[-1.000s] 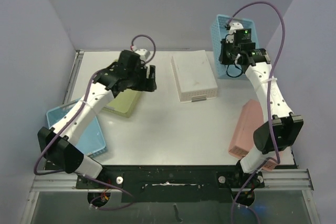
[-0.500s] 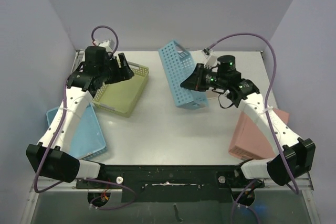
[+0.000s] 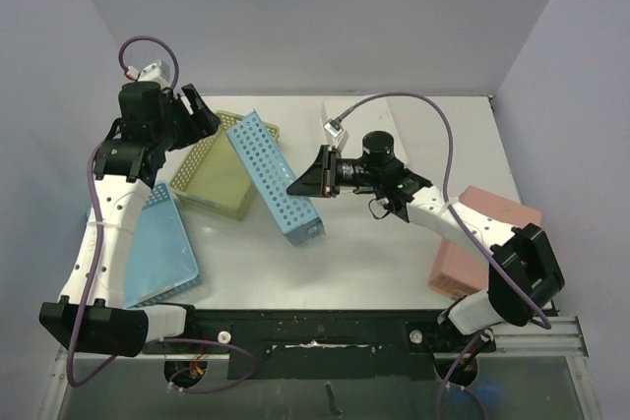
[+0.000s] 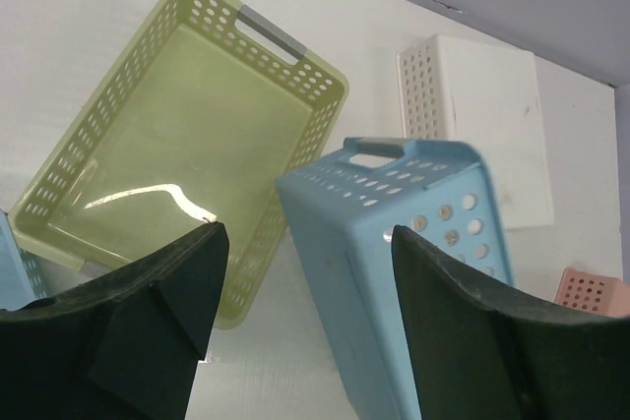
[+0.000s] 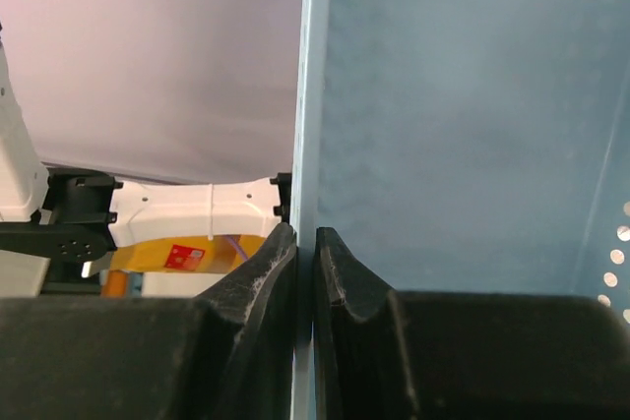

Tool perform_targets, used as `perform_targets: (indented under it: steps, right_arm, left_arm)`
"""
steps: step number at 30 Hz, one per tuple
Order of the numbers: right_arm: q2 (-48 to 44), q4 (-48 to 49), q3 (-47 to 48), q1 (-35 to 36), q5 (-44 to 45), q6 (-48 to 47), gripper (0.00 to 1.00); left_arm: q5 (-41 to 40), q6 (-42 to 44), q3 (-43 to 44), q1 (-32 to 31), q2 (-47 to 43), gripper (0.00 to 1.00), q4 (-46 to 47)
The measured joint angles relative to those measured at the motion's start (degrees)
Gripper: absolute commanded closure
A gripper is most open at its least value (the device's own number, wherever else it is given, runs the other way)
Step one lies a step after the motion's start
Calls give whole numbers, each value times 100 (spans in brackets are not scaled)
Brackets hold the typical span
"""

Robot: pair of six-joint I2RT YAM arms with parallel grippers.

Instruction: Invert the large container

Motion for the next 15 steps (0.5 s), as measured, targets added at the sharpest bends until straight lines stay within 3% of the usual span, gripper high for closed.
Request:
perform_targets:
  steps: [4,10,15]
  right_arm:
    - [17,942,-802,-2,-188,745,100]
    - [22,1749,-1228,-59,-374,1331,100]
    - [2,3174,-2138,-260,-610,2159,100]
  left_arm:
    - [-28,-9,0,0,-66,34,0]
    - [31,-63,0,0,-55,34,2]
    - [26,-55,0,0,-55,34,2]
